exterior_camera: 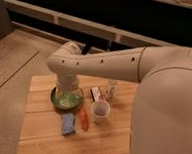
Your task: Place the pepper in the ceramic cup
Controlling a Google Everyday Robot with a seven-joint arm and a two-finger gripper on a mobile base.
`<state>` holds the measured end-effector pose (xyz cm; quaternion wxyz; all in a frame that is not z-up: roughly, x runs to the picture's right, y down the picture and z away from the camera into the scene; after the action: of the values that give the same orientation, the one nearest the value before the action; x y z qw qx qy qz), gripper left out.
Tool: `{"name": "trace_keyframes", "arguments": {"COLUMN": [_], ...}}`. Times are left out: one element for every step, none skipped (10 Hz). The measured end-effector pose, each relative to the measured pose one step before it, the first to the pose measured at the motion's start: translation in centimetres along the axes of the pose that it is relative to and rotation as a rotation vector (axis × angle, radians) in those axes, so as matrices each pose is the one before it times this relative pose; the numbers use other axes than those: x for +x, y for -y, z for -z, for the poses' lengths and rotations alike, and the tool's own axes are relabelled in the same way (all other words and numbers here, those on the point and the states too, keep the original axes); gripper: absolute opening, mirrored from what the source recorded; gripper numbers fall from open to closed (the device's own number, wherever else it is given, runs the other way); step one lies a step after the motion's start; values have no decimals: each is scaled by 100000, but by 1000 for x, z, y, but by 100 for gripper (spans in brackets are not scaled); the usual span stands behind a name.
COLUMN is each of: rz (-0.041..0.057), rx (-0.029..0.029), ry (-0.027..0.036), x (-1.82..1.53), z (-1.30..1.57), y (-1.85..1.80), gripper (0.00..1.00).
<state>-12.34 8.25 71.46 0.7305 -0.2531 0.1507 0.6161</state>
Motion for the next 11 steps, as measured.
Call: {"name": "trace_keyframes", "arguments": {"rz": [-2901, -3666, -2738, -743, 46, 316, 398, 1619, 2796, 3995, 2004], "rx": [-3988, -2636, -1745, -453, -55, -32, 247, 1207, 1303, 2286, 2112], "ry": [1394, -967, -1040, -294, -12, -72, 7, -1150, -2489, -5161, -6354], "x": [658, 989, 785, 208, 5, 15, -43, 155, 482, 1055, 1253], "z": [-840, -798, -589, -151, 1, -35, 17, -393, -928, -1659, -1844], "y": [1195, 855, 539, 123, -66, -170, -107, 196, 177, 428, 993], "gripper": [65, 65, 65, 65, 65, 65, 65, 65, 65, 65, 65]}}
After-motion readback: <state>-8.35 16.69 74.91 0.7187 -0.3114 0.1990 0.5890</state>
